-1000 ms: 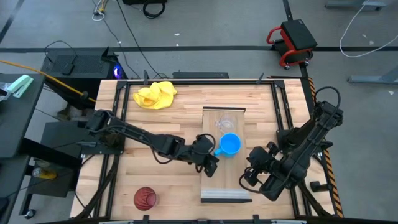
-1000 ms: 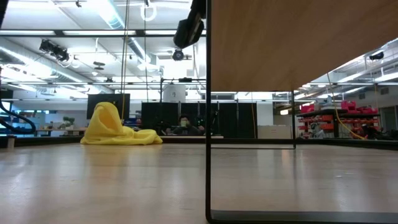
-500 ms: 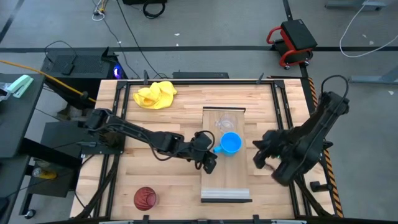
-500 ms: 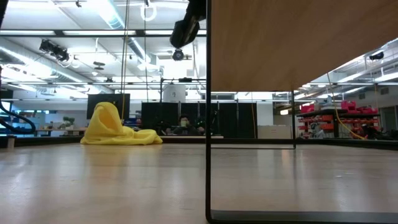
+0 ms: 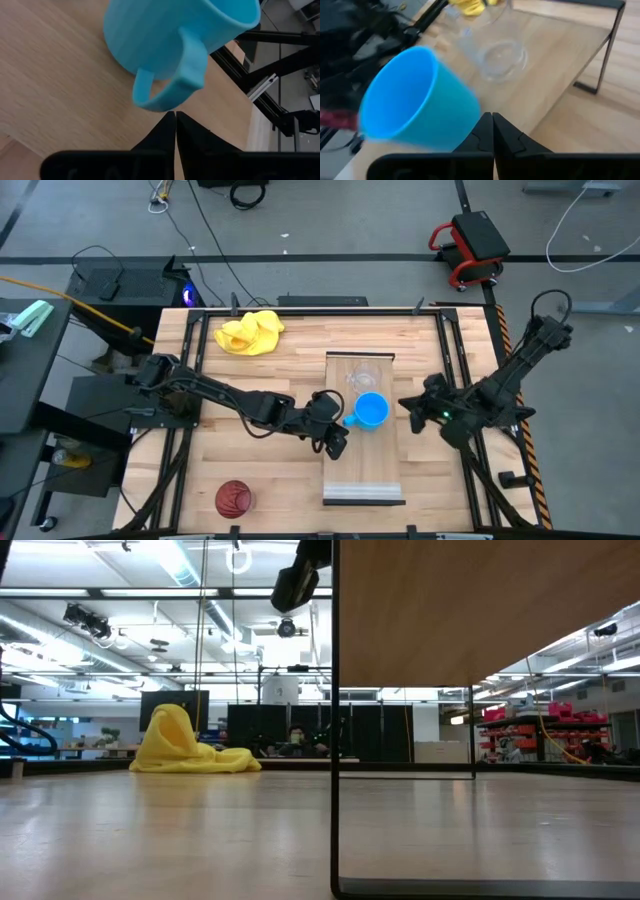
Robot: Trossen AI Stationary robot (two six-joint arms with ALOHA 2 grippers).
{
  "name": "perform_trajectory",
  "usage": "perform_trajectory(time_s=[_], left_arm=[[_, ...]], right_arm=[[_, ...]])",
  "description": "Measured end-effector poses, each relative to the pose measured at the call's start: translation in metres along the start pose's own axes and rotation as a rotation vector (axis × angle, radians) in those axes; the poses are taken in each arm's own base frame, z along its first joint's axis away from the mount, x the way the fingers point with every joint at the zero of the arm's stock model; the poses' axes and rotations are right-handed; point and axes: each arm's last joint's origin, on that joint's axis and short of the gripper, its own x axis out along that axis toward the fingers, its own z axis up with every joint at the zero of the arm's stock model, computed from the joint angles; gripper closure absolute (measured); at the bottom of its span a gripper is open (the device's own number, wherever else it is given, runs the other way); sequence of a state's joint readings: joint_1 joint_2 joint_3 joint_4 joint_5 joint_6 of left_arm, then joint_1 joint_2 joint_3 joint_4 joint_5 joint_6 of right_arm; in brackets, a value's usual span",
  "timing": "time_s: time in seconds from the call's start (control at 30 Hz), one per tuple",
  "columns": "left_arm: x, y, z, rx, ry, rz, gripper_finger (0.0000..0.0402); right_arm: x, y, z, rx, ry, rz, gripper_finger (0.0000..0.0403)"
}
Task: Stack small to large cups/mugs on shelf
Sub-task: Put the blue mug on the shelf
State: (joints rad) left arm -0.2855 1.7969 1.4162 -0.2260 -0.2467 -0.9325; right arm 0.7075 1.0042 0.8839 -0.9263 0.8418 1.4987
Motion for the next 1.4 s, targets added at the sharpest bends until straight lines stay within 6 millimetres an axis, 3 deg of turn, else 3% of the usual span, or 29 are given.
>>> perform_trajectory(time_s=[0.43, 0.9, 1.2, 1.4], left_arm=[[0.000, 0.003, -0.003, -0.015, 0.025, 0.034, 0.0382], [0.000, 0.007, -0.005, -0.026, 0.051, 0.073, 0.0380], [-0.001, 0.008, -0.006, -0.025, 0.059, 0.082, 0.0392], [-0.009, 0.004, -0.007, -0.017, 0.069, 0.079, 0.0378]], right_arm=[[0.030, 0.010, 0.023, -0.050, 0.043, 0.022, 0.0403], [0.042, 0.024, 0.003, -0.093, 0.137, 0.045, 0.0403], [0.041, 0.024, 0.003, -0.084, 0.135, 0.048, 0.0403], [0.041, 0.024, 0.003, -0.085, 0.135, 0.048, 0.0403]])
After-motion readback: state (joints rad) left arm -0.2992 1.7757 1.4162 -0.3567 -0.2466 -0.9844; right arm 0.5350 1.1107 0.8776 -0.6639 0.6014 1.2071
